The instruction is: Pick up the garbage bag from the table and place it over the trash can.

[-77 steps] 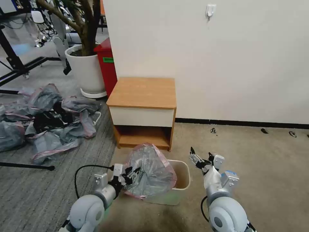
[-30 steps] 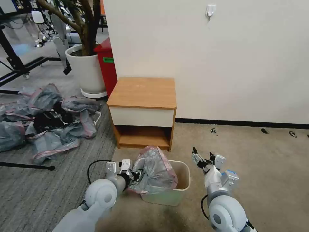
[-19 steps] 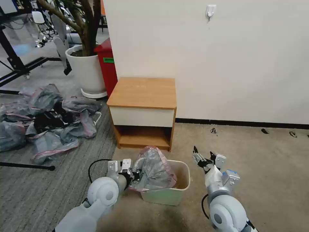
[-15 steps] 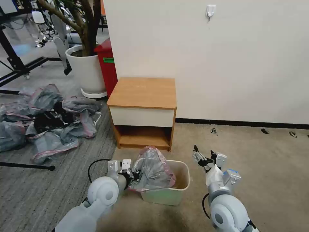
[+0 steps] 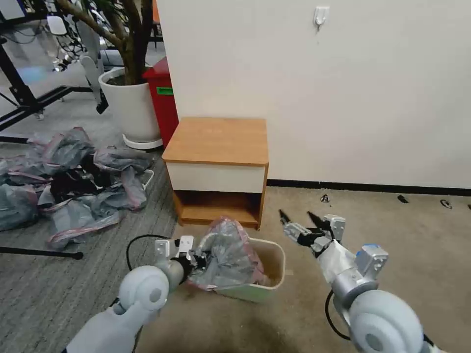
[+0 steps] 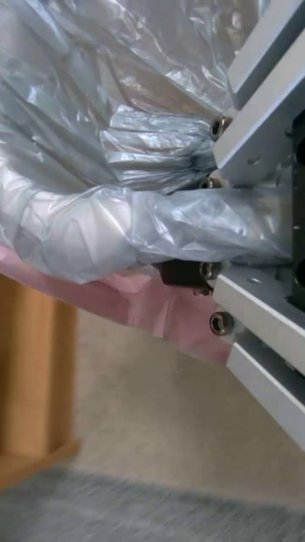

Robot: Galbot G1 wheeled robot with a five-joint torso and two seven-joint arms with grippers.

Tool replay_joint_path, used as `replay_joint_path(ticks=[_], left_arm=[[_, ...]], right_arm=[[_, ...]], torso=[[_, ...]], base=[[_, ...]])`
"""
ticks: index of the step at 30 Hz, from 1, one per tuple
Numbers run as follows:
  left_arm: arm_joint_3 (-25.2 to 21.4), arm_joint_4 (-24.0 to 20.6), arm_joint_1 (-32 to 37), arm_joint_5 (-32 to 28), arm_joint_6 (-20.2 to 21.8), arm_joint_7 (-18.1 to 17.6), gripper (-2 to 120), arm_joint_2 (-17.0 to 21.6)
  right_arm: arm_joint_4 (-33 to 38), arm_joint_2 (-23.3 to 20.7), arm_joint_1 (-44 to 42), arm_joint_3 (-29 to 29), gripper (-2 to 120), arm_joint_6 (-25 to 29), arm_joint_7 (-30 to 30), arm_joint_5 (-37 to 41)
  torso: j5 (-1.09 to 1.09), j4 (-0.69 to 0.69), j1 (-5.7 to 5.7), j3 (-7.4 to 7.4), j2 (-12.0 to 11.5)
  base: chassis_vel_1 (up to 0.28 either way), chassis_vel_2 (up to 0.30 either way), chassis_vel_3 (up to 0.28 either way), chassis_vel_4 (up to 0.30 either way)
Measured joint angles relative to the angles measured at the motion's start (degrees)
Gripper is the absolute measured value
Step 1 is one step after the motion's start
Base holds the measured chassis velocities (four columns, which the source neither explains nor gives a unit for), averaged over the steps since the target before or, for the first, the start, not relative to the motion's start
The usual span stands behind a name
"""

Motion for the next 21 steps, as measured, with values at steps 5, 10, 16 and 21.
replay_joint_path(ticks=[5, 10, 16, 21], left_arm=[[-1.54, -0.47, 1.65, 4.45, -2.94, 4.75, 3, 0.87], [-2.06, -1.76, 2.84, 5.85, -3.89, 5.87, 3, 0.96], [-2.15, -3.33, 3.49, 5.88, -3.91, 5.93, 3, 0.85], [-2.15, -3.94, 3.78, 5.82, -3.95, 5.93, 3, 0.61]], right_arm=[[-1.16, -1.57, 3.63, -5.20, 89, -4.42, 0.95, 5.94], [-4.99, -0.71, 9.90, -13.59, 89, -4.70, 4.09, 9.17], [-9.22, 0.58, 14.91, -18.25, 89, -4.77, 6.38, 11.13], [-11.59, 0.72, 16.59, -19.93, 88, -4.61, 6.81, 10.34]], torso=[[0.00, 0.00, 0.00, 0.00, 0.00], [0.00, 0.01, 0.00, 0.00, 0.00], [0.00, 0.01, 0.00, 0.00, 0.00], [0.00, 0.00, 0.00, 0.00, 0.00]], base=[[0.000, 0.000, 0.000, 0.000], [0.000, 0.000, 0.000, 0.000], [0.000, 0.000, 0.000, 0.000], [0.000, 0.000, 0.000, 0.000]])
